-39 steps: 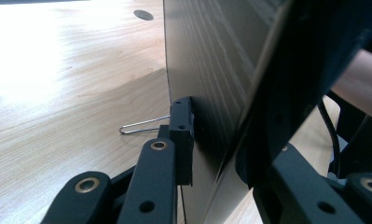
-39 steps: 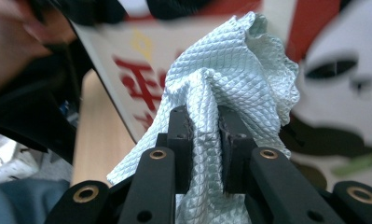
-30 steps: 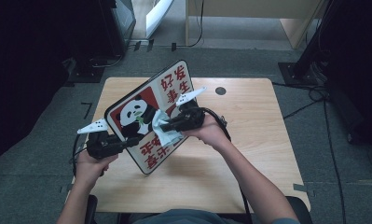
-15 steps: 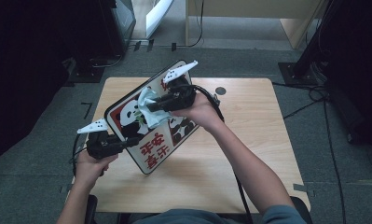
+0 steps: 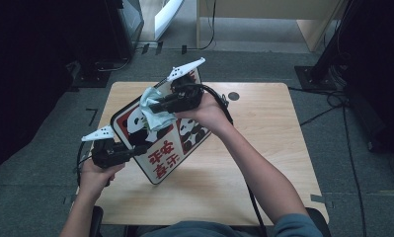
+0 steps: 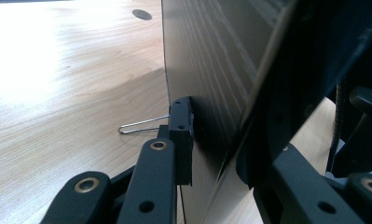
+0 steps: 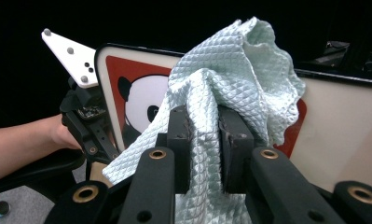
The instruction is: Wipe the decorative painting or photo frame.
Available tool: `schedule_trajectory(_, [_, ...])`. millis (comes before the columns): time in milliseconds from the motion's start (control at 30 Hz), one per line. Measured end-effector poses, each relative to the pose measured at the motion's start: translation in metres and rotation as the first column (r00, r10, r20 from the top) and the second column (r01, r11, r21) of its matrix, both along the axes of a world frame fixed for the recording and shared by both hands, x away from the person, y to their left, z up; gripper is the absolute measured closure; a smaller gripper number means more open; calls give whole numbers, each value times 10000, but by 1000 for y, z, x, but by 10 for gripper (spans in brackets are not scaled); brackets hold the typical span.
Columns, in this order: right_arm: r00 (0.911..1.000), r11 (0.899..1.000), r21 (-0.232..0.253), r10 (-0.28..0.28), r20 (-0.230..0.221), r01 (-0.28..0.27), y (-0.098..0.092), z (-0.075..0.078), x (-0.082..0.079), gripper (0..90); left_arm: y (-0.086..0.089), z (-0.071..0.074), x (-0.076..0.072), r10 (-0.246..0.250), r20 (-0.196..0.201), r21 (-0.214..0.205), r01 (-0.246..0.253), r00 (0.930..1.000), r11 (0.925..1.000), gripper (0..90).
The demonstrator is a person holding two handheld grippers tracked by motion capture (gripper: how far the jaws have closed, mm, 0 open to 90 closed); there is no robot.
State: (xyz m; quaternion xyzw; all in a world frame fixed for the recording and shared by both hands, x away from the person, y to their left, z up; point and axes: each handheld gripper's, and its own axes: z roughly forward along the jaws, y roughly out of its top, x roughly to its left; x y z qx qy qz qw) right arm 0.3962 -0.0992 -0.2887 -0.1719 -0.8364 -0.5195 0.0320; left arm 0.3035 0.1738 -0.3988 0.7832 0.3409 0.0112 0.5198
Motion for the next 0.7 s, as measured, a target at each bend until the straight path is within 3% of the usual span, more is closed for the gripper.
schedule_trajectory(700, [9989, 9998, -91, 182, -433, -186, -4, -41, -8, 776, 0, 0, 0, -12, 30, 22, 12, 10000, 10000, 750])
